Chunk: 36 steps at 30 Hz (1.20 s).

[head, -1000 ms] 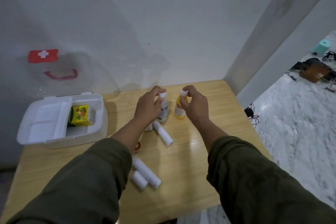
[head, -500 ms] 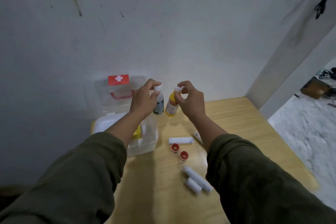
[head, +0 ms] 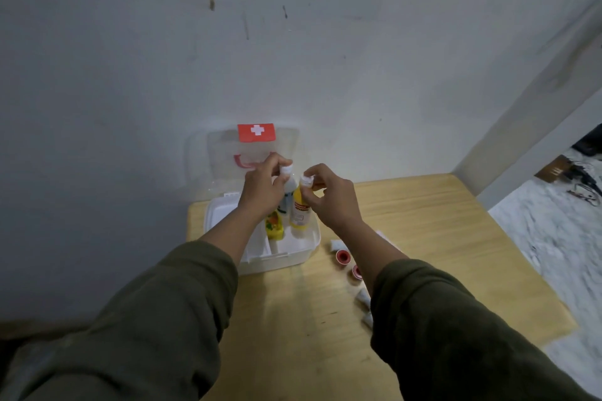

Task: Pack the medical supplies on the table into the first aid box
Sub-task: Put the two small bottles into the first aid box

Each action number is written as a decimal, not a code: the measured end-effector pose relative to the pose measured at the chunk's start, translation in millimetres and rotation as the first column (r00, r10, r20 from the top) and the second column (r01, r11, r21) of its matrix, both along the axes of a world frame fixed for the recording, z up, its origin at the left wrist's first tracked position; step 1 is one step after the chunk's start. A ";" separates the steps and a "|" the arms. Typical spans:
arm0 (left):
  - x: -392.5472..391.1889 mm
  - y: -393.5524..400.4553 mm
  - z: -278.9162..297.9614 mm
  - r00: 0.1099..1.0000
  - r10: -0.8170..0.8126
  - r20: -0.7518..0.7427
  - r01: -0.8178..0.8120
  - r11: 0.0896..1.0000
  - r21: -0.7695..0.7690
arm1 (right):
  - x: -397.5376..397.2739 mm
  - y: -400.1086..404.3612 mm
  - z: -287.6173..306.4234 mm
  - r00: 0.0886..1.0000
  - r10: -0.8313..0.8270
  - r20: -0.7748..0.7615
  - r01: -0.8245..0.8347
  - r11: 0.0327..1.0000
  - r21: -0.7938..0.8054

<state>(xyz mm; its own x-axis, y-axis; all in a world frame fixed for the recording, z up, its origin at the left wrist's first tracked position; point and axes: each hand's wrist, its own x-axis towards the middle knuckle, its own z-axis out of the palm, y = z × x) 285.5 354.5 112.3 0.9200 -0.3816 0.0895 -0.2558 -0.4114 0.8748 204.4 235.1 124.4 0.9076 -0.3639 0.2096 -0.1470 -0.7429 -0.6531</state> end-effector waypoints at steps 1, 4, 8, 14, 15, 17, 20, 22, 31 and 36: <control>0.3 -1.9 -2.2 1.000 -0.010 -0.008 0.010 1.000 0.003 | 0.1 -0.2 -2.2 1.000 0.001 -0.005 -0.001 1.000 -0.014; 2.7 -7.3 -9.0 0.999 -0.035 -0.032 0.035 0.999 0.009 | 0.4 -1.9 -9.2 1.000 0.004 -0.016 -0.005 0.999 -0.037; 5.5 -9.9 -20.4 0.994 -0.100 -0.042 0.102 0.994 0.042 | 0.6 -5.5 -20.5 0.999 0.010 -0.032 -0.011 0.999 -0.039; 13.3 -8.7 -30.7 0.987 -0.148 -0.064 0.155 0.982 0.108 | 0.3 -5.9 -34.9 0.997 0.052 -0.061 -0.054 0.998 -0.030; 14.4 -7.7 -32.9 0.985 -0.159 -0.068 0.166 0.978 0.124 | 0.6 -6.6 -36.7 0.995 0.059 -0.074 -0.062 0.998 -0.031; 15.8 -5.8 -36.4 0.981 -0.182 -0.067 0.190 0.972 0.137 | 1.4 -8.4 -41.8 0.993 0.067 -0.099 -0.071 0.997 -0.033; 18.0 -4.7 -39.7 0.973 -0.220 -0.065 0.228 0.963 0.146 | 1.3 -10.3 -51.0 0.989 0.072 -0.131 -0.077 0.996 -0.033; 18.5 -3.5 -41.7 0.970 -0.231 -0.071 0.239 0.959 0.154 | 0.5 -11.2 -55.3 0.988 0.074 -0.137 -0.079 0.996 -0.029; 20.3 -0.1 -41.1 0.973 -0.231 -0.019 0.231 0.957 0.175 | 1.4 -14.0 -56.3 0.990 0.090 -0.113 -0.100 0.992 -0.082; 19.3 0.8 -41.6 0.972 -0.236 -0.018 0.236 0.957 0.168 | 0.1 -11.7 -57.2 0.988 0.095 -0.122 -0.109 0.988 -0.109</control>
<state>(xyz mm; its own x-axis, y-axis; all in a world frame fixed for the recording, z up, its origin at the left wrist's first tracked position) 304.8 355.3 70.7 0.8018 -0.5975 0.0075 -0.3651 -0.4799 0.7977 204.5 223.4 67.2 0.9593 -0.2476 0.1361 -0.1361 -0.8272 -0.5451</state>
